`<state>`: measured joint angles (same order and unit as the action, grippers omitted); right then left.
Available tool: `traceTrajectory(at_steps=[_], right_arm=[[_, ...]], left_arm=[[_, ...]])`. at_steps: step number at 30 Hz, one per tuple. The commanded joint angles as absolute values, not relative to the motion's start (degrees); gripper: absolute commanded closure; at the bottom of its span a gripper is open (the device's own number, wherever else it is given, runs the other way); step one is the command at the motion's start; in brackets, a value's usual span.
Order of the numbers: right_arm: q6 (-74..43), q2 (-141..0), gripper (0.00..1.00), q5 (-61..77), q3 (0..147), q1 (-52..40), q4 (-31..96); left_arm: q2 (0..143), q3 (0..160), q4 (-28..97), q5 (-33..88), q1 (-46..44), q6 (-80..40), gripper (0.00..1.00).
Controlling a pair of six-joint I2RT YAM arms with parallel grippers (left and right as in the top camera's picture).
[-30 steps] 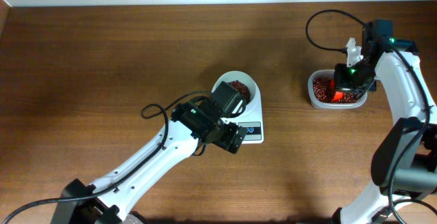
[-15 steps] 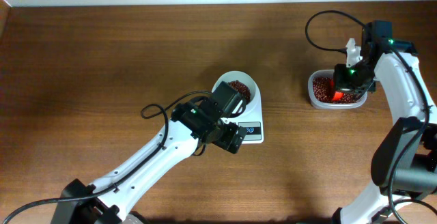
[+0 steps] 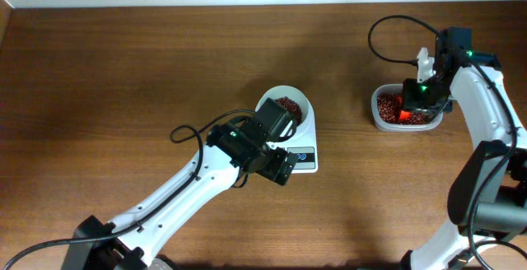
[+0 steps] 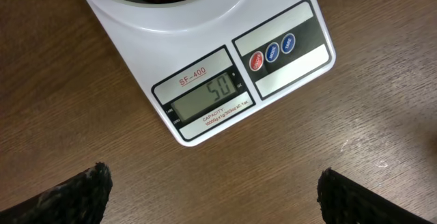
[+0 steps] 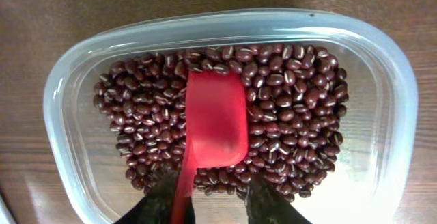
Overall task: Scoop item into bowl and weigh 50g on scale
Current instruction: 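Lower the red scoop into the beans and open the right gripper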
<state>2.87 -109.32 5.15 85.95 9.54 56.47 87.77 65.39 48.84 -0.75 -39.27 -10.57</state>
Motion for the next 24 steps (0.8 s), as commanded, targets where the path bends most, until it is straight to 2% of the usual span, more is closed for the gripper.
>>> traceTrajectory(at_steps=[1, 2, 4, 13, 16, 21, 23, 24], right_arm=[[2.5, -110.4, 0.58, 4.5, 84.9, 9.3, 56.1], [2.5, -110.4, 0.53, 4.5, 85.4, 9.3, 56.4], [2.5, -110.3, 0.50, 4.5, 86.8, 9.3, 57.3], [2.7, -110.3, 0.44, 8.6, 96.6, 9.4, 63.3], [2.7, -110.3, 0.34, 8.6, 97.4, 9.4, 61.5], [2.5, -110.3, 0.28, 8.3, 97.4, 9.6, 55.6], [2.5, -110.3, 0.17, 8.3, 97.4, 10.3, 54.3], [2.5, -110.3, 0.02, 8.3, 97.4, 10.9, 54.2]], left_arm=[[88.2, 66.5, 48.9, -1.3, -39.3, -11.3, 0.01], [88.2, 66.5, 48.9, -1.3, -39.3, -11.3, 0.01], [88.2, 66.5, 48.9, -1.3, -39.3, -11.3, 0.01], [88.2, 66.5, 48.9, -1.3, -39.3, -11.3, 0.01], [88.2, 66.5, 48.9, -1.3, -39.3, -11.3, 0.01], [88.2, 66.5, 48.9, -1.3, -39.3, -11.3, 0.01], [88.2, 66.5, 48.9, -1.3, -39.3, -11.3, 0.01], [88.2, 66.5, 48.9, -1.3, -39.3, -11.3, 0.01]])
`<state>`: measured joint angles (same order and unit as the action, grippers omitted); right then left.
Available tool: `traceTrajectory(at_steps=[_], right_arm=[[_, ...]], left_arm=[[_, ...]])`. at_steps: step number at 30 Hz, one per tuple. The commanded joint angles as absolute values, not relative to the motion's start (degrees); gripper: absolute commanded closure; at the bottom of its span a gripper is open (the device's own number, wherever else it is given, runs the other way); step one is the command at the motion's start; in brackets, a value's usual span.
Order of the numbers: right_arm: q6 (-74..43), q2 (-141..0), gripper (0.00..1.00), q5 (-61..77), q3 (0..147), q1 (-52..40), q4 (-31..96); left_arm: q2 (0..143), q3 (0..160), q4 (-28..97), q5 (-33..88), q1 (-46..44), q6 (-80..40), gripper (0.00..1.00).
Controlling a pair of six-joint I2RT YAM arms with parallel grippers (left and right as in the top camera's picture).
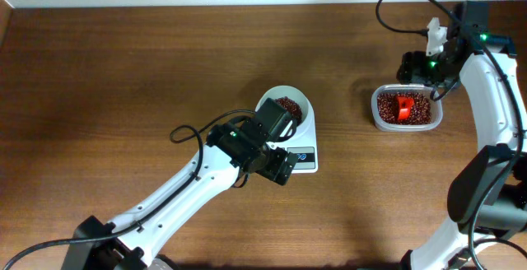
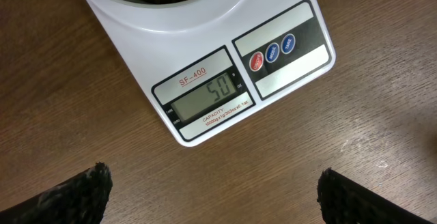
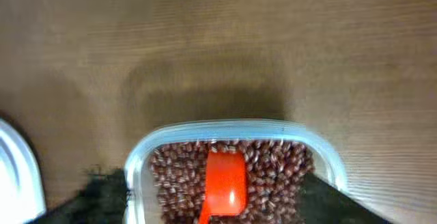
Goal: Scoop item into bowl and weigh 50g on scale
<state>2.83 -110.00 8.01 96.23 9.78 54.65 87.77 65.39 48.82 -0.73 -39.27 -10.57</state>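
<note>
A white scale [image 1: 300, 153] stands mid-table with a white bowl [image 1: 286, 109] of red beans on it. Its display [image 2: 210, 103] reads 50 in the left wrist view. My left gripper [image 2: 212, 197] hovers open over bare wood just in front of the scale. A clear tub [image 1: 405, 109] of red beans [image 3: 273, 173] sits at the right, and the red scoop [image 3: 225, 183] lies on the beans inside it. High above the tub, my right gripper [image 3: 218, 214] is open, and the scoop lies free below it.
The left arm [image 1: 189, 183] lies diagonally from the near edge up to the scale. The right arm [image 1: 494, 97] runs along the table's right side. A black cable [image 1: 403, 11] loops near the far right. Bare wood surrounds both containers.
My right gripper was low over the tub, its fingers either side of the scoop's handle. Now it is raised and back, open, with the scoop left lying on the beans. The left arm and the scale reading are unchanged.
</note>
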Motion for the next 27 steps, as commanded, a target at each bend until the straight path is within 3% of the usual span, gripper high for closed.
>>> traceTrajectory(at_steps=[1, 27], right_arm=[[2.5, -110.3, 0.01, 8.0, 97.4, 11.4, 54.4], [2.5, -110.3, 0.01, 6.4, 97.3, 12.1, 56.1]], left_arm=[[88.2, 66.5, 48.9, -1.3, -39.3, -11.3, 0.01], [88.2, 66.5, 48.9, -1.3, -39.3, -11.3, 0.01]])
